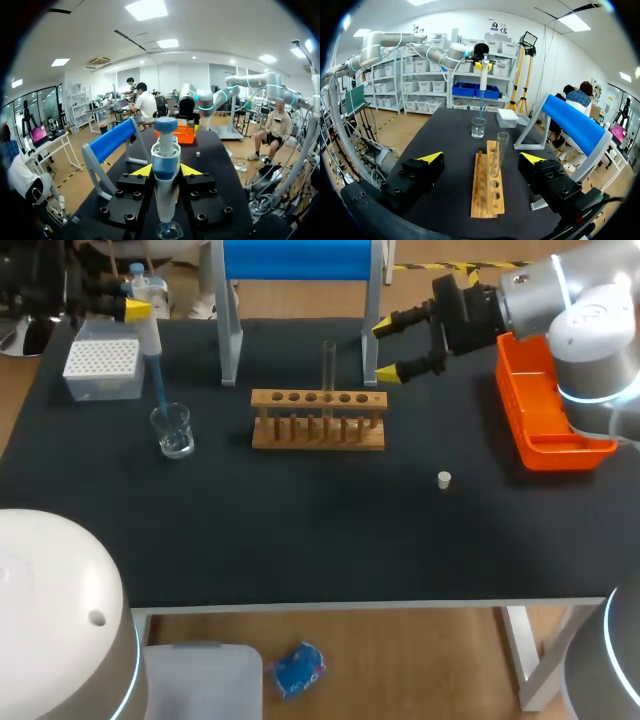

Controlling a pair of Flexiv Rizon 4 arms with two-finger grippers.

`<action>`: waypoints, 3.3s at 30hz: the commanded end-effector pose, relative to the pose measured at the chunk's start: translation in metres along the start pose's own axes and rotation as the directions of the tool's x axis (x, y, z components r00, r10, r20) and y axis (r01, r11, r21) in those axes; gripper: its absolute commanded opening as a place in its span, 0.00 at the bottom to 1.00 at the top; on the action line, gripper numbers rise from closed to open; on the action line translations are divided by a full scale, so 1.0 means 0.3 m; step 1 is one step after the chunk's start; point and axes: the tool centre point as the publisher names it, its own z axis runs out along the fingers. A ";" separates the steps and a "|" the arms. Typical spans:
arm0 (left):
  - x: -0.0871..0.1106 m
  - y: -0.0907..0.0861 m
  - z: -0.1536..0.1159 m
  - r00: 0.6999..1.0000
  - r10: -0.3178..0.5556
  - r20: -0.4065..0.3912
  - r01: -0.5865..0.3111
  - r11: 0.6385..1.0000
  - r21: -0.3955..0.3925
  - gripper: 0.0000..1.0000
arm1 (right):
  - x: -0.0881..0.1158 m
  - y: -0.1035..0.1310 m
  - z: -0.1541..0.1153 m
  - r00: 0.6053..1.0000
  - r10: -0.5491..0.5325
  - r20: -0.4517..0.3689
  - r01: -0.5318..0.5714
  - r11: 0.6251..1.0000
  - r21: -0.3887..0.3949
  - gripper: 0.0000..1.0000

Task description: Invert the test tube, pick up the pipette, mount the tip to pipette, aspirate from beaker and dispense into the tube, eject the tip, return the pipette, and cap with the stopper.

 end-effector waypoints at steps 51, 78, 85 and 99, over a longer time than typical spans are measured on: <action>0.027 -0.123 -0.027 0.999 0.043 0.017 -0.042 0.999 -0.012 0.00 | -0.001 -0.002 0.001 1.000 -0.001 -0.001 0.001 1.000 0.000 1.00; -0.015 -0.942 0.299 0.949 0.138 -0.285 -0.138 0.990 0.018 0.00 | -0.001 -0.002 0.001 1.000 -0.001 -0.001 0.001 1.000 0.000 1.00; -0.013 -0.946 0.452 0.929 0.130 -0.346 -0.128 0.991 0.029 0.00 | -0.001 -0.002 0.001 1.000 -0.001 -0.001 0.001 1.000 0.000 1.00; -0.001 -0.946 0.497 0.913 0.115 -0.392 -0.107 0.993 0.042 0.00 | -0.001 -0.002 0.001 1.000 -0.001 -0.001 0.001 1.000 0.000 1.00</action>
